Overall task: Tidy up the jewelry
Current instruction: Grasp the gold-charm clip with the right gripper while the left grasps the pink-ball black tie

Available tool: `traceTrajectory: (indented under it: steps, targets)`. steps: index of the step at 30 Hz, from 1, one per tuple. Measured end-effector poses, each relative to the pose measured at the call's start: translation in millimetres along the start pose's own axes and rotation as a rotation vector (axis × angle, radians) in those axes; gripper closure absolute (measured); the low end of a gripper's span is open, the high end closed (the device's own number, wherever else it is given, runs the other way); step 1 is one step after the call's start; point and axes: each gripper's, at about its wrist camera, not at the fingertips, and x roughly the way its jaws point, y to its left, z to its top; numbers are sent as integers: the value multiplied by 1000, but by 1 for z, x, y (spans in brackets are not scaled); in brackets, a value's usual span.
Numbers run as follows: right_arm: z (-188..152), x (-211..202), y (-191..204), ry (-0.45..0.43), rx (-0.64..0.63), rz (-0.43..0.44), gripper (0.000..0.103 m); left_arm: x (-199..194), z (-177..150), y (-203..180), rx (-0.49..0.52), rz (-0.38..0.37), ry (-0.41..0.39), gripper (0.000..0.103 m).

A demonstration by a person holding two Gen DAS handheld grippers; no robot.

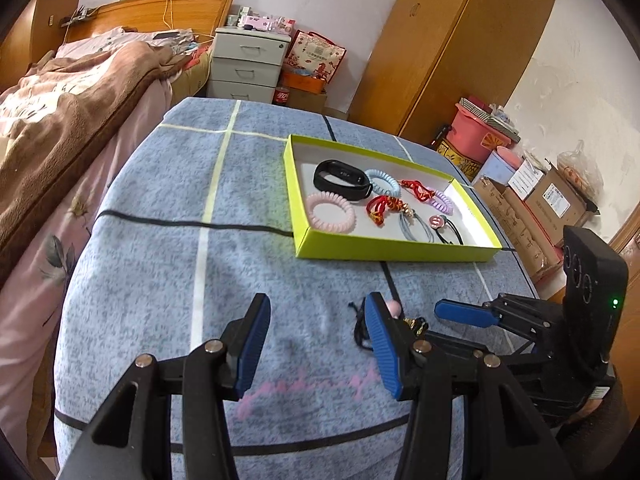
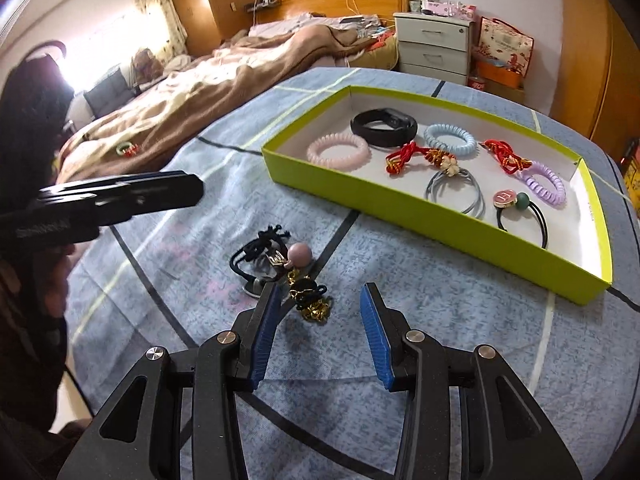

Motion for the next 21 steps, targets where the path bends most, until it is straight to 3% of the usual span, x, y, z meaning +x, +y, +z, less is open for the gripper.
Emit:
traceTrajectory:
  steps: [11,15,21]
  targets:
    - [-3,9,14,13,-50,-71,61,-6,-11,6,-5,-5,12,52]
    - [-5,7,13,-1,-42,-83,82,-5,-15,4,-8,-5,18,52]
    - [-8,-3,3,-32,10,-91,86,5,-15,-11,22,-11,37,52]
